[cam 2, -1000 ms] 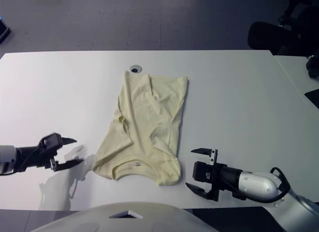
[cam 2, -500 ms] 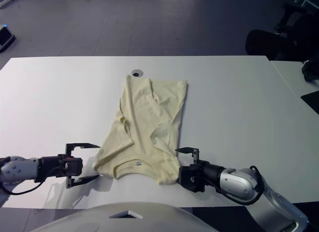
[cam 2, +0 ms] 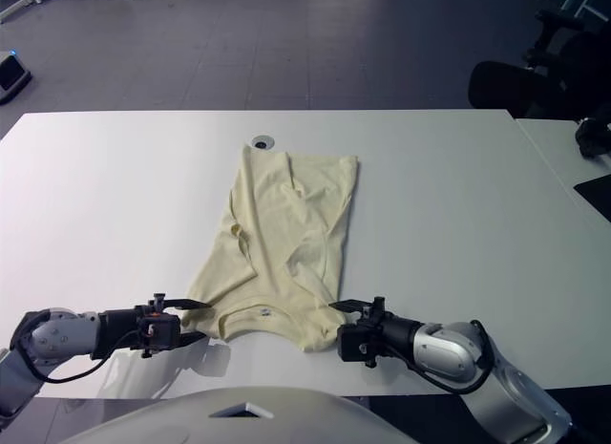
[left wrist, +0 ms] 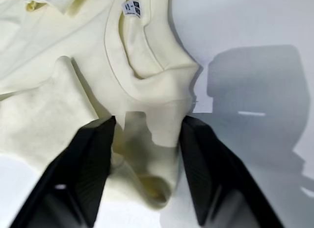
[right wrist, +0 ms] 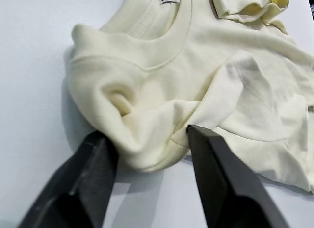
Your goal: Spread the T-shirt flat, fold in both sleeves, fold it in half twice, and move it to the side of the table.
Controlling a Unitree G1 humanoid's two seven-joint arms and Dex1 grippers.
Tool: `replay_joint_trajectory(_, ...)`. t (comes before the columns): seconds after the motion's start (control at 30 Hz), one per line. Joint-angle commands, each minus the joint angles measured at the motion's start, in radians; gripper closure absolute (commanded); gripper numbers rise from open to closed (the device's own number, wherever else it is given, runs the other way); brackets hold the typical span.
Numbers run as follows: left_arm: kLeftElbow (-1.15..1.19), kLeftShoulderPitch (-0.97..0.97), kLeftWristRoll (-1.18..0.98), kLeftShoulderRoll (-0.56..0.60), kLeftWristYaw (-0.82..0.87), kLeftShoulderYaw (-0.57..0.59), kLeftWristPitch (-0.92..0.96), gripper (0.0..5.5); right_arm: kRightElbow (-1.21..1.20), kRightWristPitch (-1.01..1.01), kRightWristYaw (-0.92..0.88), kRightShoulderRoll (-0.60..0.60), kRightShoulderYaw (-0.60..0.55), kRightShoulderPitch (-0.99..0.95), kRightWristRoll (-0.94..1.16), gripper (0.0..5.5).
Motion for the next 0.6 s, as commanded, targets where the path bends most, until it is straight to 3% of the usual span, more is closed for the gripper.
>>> replay_joint_trajectory(0.03, 0.027, 0.028, 0.059, -0.006, -0.004, -0.032, 0.069, 4.07, 0.014, -0.046, 0.012, 0.021, -0.019, -0.027, 0.001, 3.91)
replay_joint_trajectory(0.33, -0.07, 0.029, -0.058, -0.013, -0.055, -0.045, 0.187, 5.5, 0.061, -0.158, 0.064, -0.001, -0.082, -0.037, 0.05, 5.3)
replay_joint_trajectory(0.6, -0.177, 0.007, -0.213, 0.029, -0.178, -0.042, 0.372, 5.5, 0.084, -0.254, 0.208, -0.085, -0.142, -0.025, 0.176, 5.48)
